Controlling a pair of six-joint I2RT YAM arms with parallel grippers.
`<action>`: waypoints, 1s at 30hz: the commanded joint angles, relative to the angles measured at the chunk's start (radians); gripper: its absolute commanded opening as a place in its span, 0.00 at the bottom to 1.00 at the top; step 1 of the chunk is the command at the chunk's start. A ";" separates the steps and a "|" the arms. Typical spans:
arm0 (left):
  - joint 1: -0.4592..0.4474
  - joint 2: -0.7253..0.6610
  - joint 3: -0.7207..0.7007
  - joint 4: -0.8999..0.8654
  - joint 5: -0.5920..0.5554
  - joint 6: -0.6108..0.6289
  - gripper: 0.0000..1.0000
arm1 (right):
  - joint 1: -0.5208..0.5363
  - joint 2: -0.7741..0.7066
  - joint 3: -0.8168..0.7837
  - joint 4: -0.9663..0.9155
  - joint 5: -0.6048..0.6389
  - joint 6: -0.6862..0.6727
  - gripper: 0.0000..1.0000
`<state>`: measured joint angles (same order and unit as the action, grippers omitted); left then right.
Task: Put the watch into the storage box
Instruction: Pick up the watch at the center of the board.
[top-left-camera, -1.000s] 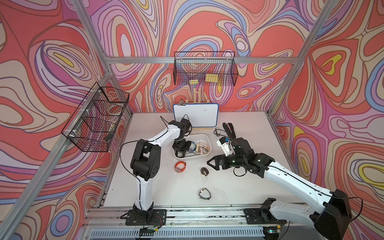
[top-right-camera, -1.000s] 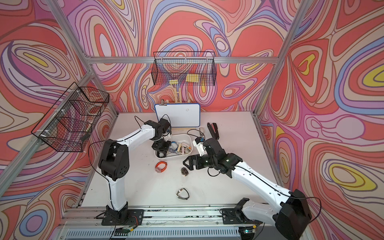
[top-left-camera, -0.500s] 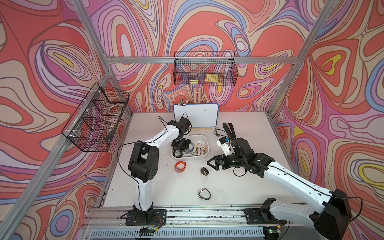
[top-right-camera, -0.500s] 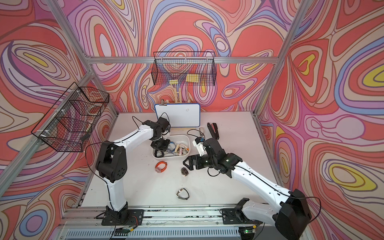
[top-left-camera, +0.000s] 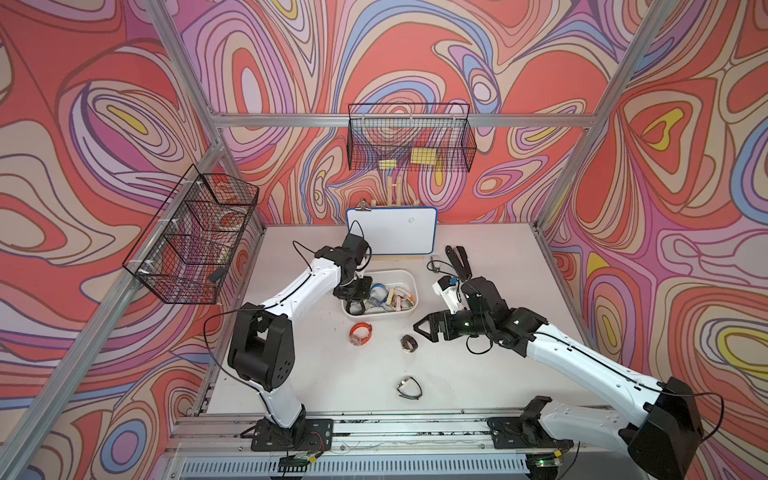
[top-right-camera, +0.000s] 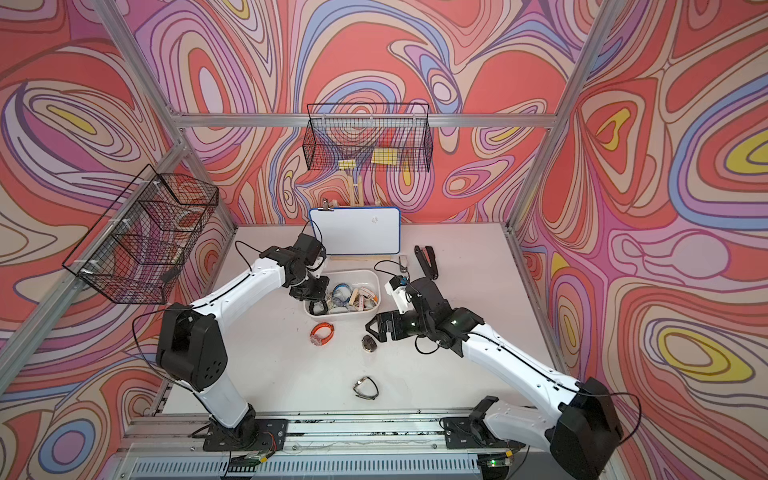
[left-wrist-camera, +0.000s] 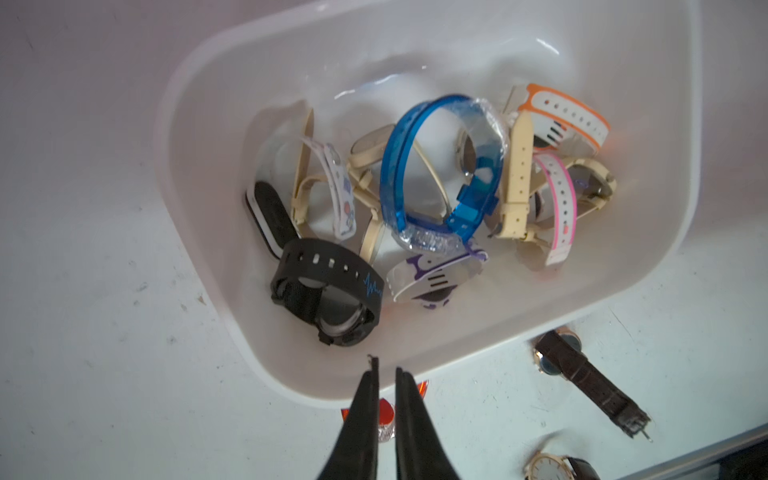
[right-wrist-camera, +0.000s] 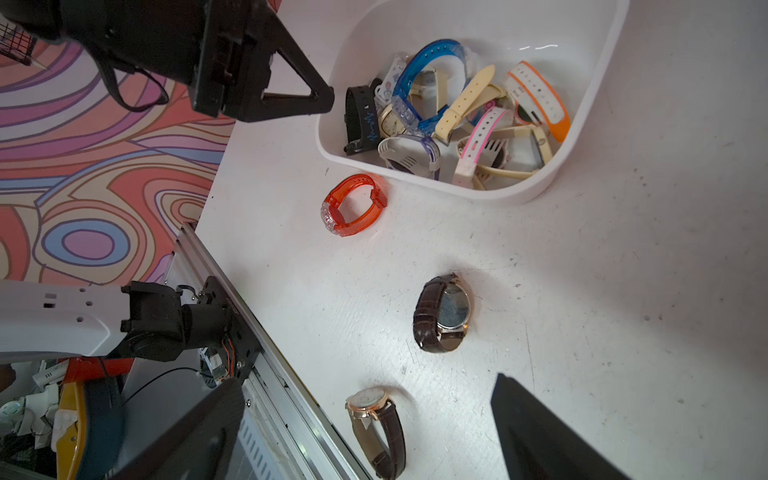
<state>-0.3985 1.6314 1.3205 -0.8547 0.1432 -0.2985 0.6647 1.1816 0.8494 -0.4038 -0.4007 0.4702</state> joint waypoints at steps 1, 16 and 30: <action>0.001 -0.228 -0.070 0.101 0.060 -0.040 0.30 | 0.032 0.066 -0.013 0.092 -0.034 0.051 0.98; -0.112 -0.985 -0.326 -0.109 0.018 -0.141 0.86 | 0.280 0.654 0.455 -0.130 0.223 0.245 0.73; -0.115 -1.067 -0.369 -0.107 0.048 -0.141 0.92 | 0.298 0.841 0.608 -0.110 0.370 0.395 0.54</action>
<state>-0.5110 0.5640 0.9596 -0.9565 0.1806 -0.4431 0.9569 1.9942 1.4265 -0.5247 -0.0875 0.8223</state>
